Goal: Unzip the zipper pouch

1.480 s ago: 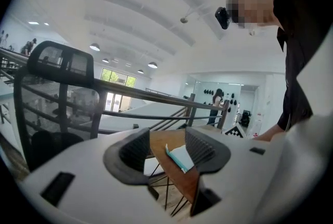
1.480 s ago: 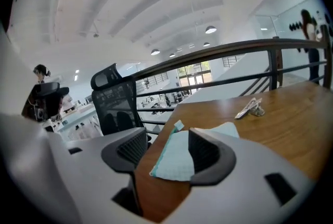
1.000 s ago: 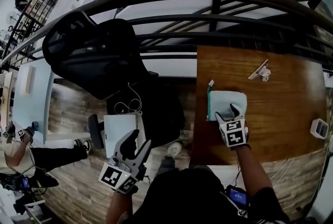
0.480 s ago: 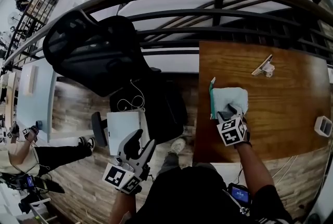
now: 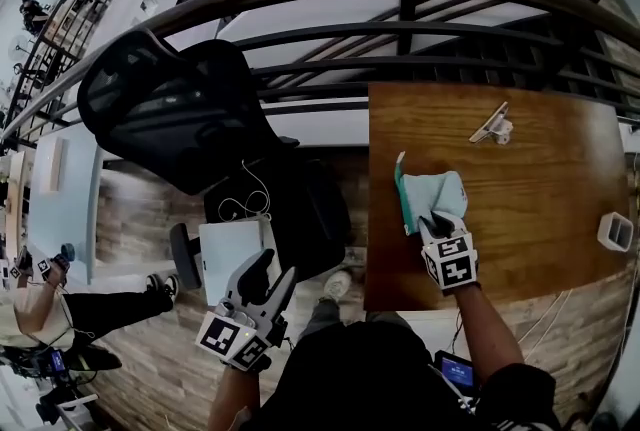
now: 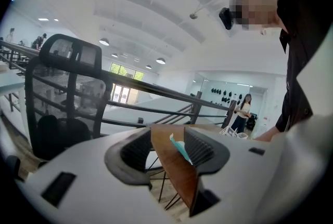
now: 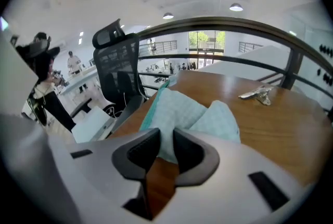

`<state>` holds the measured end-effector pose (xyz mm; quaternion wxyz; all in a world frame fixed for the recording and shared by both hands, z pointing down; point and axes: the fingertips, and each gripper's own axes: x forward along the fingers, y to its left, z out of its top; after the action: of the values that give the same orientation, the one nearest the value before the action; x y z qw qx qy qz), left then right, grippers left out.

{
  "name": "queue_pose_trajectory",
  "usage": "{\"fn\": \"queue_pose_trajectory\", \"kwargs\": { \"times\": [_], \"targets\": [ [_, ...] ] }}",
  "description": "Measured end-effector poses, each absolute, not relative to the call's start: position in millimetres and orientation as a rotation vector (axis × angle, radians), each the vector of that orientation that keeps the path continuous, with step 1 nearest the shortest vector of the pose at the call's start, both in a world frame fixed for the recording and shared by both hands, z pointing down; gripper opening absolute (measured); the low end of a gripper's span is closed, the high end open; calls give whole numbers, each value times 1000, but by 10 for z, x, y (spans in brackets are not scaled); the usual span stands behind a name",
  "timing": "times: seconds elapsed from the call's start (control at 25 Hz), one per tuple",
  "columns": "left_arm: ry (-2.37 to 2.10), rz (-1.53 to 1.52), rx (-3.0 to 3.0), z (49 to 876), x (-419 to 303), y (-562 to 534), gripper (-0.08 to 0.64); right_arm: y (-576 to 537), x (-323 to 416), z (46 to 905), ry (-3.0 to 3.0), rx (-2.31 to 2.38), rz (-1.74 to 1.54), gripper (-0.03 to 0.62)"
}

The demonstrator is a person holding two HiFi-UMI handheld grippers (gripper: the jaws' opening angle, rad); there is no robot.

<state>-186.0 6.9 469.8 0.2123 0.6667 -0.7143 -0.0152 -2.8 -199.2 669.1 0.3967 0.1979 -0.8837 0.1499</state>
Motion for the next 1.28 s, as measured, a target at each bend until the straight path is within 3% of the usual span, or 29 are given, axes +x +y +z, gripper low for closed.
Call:
{"fn": "queue_pose_trajectory", "kwargs": {
  "times": [0.68,1.28],
  "targets": [
    [-1607,-55,2222,4716,-1001,-894,199,-2266,733,5614,-2437,780,1614,62],
    [-1039,48,2566,4656,81,-1601,189,-2120,1107,5122,-2555,1170,1765,64]
  ]
}}
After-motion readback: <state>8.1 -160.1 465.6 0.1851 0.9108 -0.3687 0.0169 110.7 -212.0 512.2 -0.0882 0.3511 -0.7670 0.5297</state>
